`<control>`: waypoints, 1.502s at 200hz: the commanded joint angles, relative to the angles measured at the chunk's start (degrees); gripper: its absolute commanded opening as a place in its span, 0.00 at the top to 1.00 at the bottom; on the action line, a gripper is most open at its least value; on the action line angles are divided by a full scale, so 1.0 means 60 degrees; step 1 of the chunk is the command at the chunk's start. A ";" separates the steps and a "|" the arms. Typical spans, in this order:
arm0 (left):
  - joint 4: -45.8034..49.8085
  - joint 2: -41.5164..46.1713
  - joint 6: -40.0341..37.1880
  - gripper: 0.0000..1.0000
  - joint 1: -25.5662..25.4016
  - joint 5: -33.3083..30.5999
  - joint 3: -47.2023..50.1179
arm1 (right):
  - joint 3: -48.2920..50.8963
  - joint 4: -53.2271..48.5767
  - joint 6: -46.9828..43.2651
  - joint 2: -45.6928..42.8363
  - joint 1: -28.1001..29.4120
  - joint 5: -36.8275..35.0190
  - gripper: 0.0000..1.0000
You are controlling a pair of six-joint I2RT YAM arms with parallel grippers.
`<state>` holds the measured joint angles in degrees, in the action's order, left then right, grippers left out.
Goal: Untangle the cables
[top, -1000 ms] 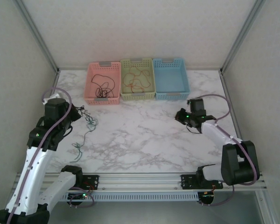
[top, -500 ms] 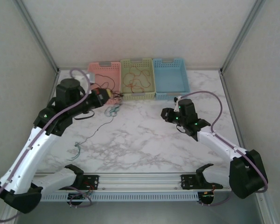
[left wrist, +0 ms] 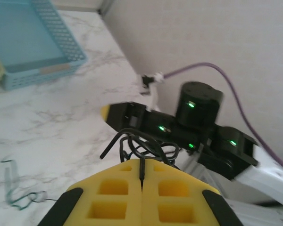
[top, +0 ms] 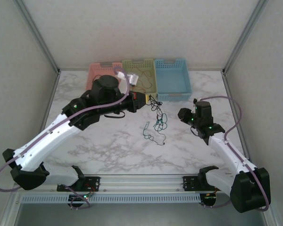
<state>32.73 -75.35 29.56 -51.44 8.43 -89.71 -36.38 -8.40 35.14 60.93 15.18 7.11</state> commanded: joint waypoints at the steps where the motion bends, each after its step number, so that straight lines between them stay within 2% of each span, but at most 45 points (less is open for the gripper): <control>1: 0.0506 -0.0146 -0.0224 1.00 0.0224 -0.1365 0.0347 | 0.0424 -0.0117 -0.0172 0.0160 -0.0054 0.0418 0.71; 51: 0.0602 0.1456 -0.0109 1.00 0.0546 -0.1406 0.3252 | 0.0185 0.0236 -0.0516 0.1306 0.0172 0.1651 0.58; 93: 0.0825 0.3193 0.0295 1.00 0.0590 -0.1572 0.5461 | -0.0869 0.0058 -0.0729 0.2853 0.1108 0.1346 0.52; 116: 0.1174 0.3821 0.0340 1.00 0.0605 -0.1887 0.5809 | -0.1246 0.0032 -0.0696 0.3543 0.1359 0.1297 0.51; 156: 0.1547 0.4031 0.0174 1.00 0.0661 -0.2052 0.6059 | -0.2109 -0.0018 -0.1093 0.4450 0.2216 0.1082 0.49; 190: 0.1591 0.4215 0.0100 1.00 0.0707 -0.2270 0.6060 | -0.2207 0.0373 -0.1538 0.4581 0.2520 0.0471 0.42; 231: 0.1733 0.4324 -0.0036 1.00 0.0854 -0.2287 0.6071 | -0.2631 -0.0170 -0.2241 0.4881 0.2864 0.0029 0.41; 270: 0.1607 0.4356 -0.0008 1.00 0.0982 -0.2197 0.6206 | -0.2607 -0.0560 -0.2292 0.5153 0.2993 -0.0342 0.51; 282: 0.1604 0.4291 -0.0005 1.00 0.1014 -0.2196 0.6207 | -0.2608 -0.0617 -0.2314 0.5153 0.3007 -0.0395 0.62; 300: 0.1591 0.4210 -0.0014 1.00 0.1044 -0.2166 0.6206 | -0.2652 -0.0668 -0.2328 0.5143 0.3017 -0.0463 0.86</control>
<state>42.17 -49.98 30.00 -45.89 -3.97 -53.10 -51.75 -10.96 22.11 91.42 32.82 6.42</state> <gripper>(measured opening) 0.050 0.269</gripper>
